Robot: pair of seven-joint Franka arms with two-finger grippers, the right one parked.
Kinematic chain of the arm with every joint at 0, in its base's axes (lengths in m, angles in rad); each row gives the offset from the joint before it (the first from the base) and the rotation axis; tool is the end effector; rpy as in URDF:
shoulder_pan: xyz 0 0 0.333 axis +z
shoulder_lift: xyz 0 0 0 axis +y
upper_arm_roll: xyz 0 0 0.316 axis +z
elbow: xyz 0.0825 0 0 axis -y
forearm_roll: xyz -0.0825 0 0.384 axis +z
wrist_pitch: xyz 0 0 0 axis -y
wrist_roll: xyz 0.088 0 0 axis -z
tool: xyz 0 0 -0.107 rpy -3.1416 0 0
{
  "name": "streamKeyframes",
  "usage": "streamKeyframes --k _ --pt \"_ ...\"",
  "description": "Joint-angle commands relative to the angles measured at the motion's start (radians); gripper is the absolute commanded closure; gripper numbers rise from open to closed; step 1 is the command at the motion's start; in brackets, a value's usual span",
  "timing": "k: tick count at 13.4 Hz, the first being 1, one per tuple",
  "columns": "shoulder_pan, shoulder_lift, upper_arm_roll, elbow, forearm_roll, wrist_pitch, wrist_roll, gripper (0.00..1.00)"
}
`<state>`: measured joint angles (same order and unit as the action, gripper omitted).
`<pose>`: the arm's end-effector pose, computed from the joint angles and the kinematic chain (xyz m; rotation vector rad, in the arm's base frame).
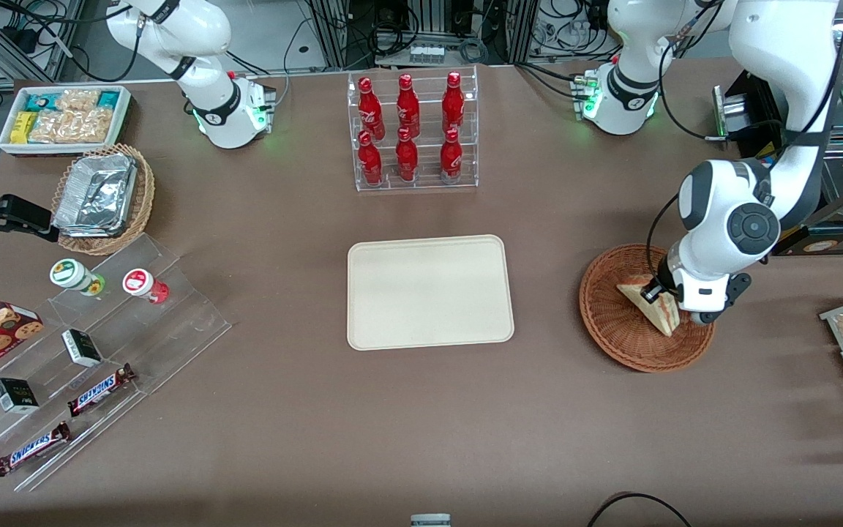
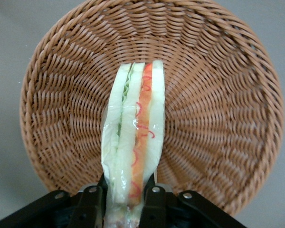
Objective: Place sandwich from basket to tray
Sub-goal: 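Lift the sandwich and carry it over the cream tray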
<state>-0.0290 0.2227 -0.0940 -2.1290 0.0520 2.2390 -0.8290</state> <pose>0.5526 -0.0663 0.2956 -2.8992 -1.0136 0.1394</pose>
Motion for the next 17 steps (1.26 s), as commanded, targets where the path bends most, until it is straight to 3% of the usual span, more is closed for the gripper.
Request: streamKeyframes --k 1,9,13,17 --pt "-0.05 -0.016 -0.024 0.089 0.014 -0.119 0.019 1.0" --pt "-0.383 0.062 -0.026 0.248 -0.001 -0.177 0.007 1.0" --pt "-0.541 0.229 -0.026 0.438 0.003 -0.177 -0.162 1.0" --pt "-0.641 0.412 -0.026 0.642 0.006 -0.18 -0.187 1.0"
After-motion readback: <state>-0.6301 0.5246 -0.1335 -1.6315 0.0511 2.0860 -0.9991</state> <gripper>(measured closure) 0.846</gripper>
